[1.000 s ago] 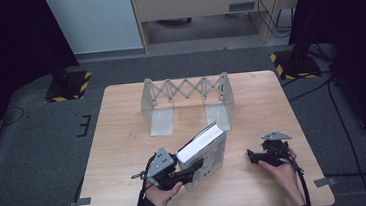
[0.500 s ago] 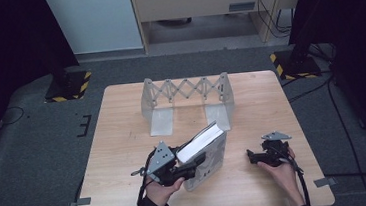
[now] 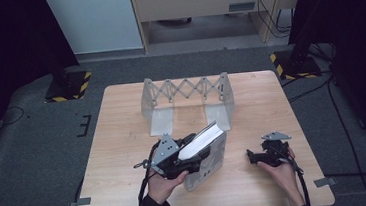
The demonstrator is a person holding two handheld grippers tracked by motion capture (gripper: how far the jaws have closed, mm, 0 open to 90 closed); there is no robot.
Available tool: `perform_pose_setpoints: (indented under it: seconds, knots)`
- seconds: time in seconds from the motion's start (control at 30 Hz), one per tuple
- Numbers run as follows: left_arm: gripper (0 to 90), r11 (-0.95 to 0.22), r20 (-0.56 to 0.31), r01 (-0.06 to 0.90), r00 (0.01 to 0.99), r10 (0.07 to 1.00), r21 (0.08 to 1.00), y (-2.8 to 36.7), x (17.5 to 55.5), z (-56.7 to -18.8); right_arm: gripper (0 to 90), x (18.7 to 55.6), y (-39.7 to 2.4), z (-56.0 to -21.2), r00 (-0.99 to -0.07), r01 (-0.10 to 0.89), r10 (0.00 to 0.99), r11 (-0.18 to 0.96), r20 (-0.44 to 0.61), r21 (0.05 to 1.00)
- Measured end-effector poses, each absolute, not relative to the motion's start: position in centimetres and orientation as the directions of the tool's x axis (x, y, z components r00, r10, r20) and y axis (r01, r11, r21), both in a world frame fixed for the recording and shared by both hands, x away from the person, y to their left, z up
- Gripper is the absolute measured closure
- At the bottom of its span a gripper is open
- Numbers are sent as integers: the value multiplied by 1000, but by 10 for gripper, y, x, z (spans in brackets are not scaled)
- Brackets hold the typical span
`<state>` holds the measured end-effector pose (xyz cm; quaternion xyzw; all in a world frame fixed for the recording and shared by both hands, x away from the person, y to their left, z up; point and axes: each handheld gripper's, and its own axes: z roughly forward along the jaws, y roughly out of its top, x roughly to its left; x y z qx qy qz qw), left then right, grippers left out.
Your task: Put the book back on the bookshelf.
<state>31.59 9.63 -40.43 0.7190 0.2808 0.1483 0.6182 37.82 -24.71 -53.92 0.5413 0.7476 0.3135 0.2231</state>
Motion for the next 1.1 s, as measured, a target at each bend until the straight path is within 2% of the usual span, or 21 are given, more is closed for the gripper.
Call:
perform_pose_setpoints:
  seconds: [0.3,0.6,0.83,1.1]
  knots:
    - [346,-96,-155,258,798,582,961,85,327,-398,32,378,-247,-539,-311,670,950,216,5,711]
    - [371,-169,-99,240,806,584,956,82,329,-397,31,377,-247,-539,-316,669,949,223,0,710]
    - [309,-227,-58,234,805,590,945,80,329,-396,31,377,-246,-539,-312,669,950,217,3,711]
    - [238,-192,-74,233,797,599,953,81,329,-397,31,377,-246,-539,-313,669,950,217,4,711]
